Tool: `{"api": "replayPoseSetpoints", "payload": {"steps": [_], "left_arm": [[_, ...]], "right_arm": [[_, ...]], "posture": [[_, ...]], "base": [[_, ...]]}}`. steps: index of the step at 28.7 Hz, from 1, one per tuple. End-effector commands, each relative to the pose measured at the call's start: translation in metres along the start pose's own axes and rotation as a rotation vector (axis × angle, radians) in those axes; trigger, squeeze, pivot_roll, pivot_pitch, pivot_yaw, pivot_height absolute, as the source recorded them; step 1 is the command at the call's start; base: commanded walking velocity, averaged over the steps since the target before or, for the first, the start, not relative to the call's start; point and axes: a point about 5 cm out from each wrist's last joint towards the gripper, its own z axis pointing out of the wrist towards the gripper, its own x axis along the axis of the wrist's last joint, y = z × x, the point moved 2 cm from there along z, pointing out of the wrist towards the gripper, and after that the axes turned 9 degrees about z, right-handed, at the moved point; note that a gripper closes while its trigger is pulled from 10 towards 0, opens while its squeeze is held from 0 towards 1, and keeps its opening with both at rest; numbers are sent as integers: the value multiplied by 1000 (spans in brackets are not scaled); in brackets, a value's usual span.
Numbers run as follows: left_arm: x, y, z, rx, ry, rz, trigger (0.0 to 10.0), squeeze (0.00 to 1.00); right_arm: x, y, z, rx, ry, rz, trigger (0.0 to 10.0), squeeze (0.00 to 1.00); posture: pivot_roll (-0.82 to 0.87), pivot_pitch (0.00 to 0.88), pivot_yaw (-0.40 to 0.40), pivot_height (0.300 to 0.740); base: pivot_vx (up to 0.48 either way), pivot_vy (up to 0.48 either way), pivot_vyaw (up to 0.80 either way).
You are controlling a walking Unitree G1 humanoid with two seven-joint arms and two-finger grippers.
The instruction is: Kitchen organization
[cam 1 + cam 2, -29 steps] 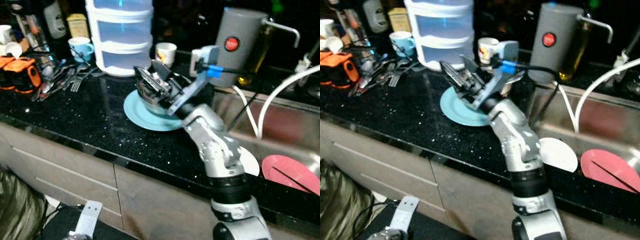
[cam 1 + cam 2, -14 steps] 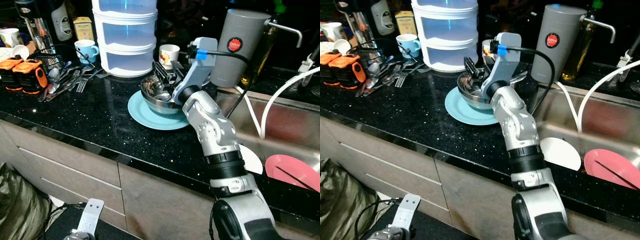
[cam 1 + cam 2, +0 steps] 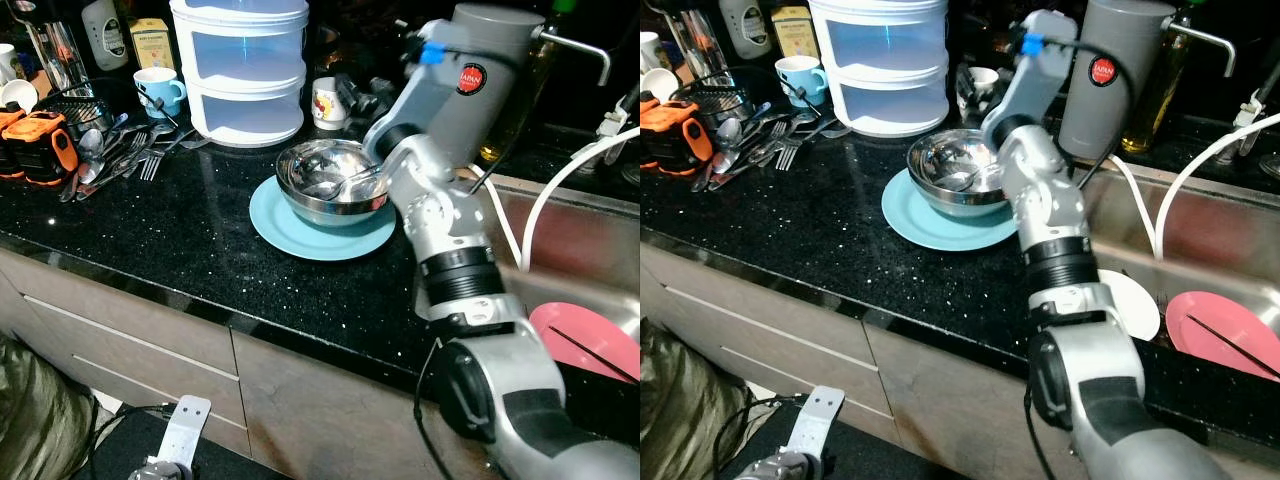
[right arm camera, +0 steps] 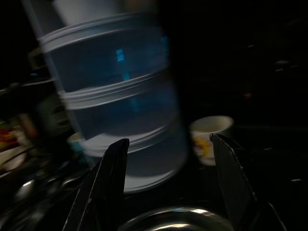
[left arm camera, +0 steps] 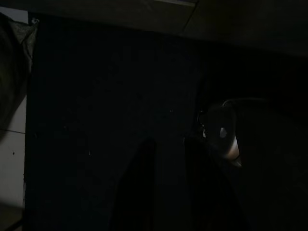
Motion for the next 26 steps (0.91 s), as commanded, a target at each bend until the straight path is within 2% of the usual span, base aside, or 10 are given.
{"api": "replayPoseSetpoints", "payload": {"steps": [1,5,7,10,14,16,19,20,24,26], "left_arm": [[-7,5,0,-17,-20,24,10000,0],[-8,5,0,-21,-21,29,10000,0],[-8,5,0,-21,-21,29,10000,0],[-8,5,0,-24,-24,32,10000,0],[-8,4,0,-26,-26,33,10000,0],[-7,4,0,-24,-26,31,10000,0],[-7,3,0,-21,-25,30,10000,0],[-7,3,0,-20,-24,30,10000,0],[-6,3,0,-21,-23,31,10000,0],[-6,3,0,-21,-23,31,10000,0]], "right_arm": [[0,19,-1,-83,-5,-27,10000,0],[-1,64,-9,-263,-79,-104,10000,0],[-1,64,-9,-263,-79,-104,10000,0],[-3,79,-16,-304,-140,-90,10000,0],[-4,77,-17,-271,-181,24,10000,0],[-9,72,-16,-242,-221,98,10000,0],[-11,66,-16,-220,-247,156,10000,0],[-13,60,-16,-193,-273,194,10000,0],[-19,50,-17,-157,-312,209,10000,0],[-19,50,-17,-157,-312,209,10000,0]], "posture": [[107,96,-29,740],[94,103,-26,740],[94,103,-26,740],[90,102,-24,740],[91,100,-24,740],[90,100,-25,740],[84,97,-25,740],[84,97,-25,740],[80,97,-26,740],[80,97,-26,740]], "base": [[0,0,0],[0,0,0],[0,0,0],[0,0,0],[0,0,0],[0,0,0],[0,0,0],[0,0,0],[0,0,0],[0,0,0]]}}
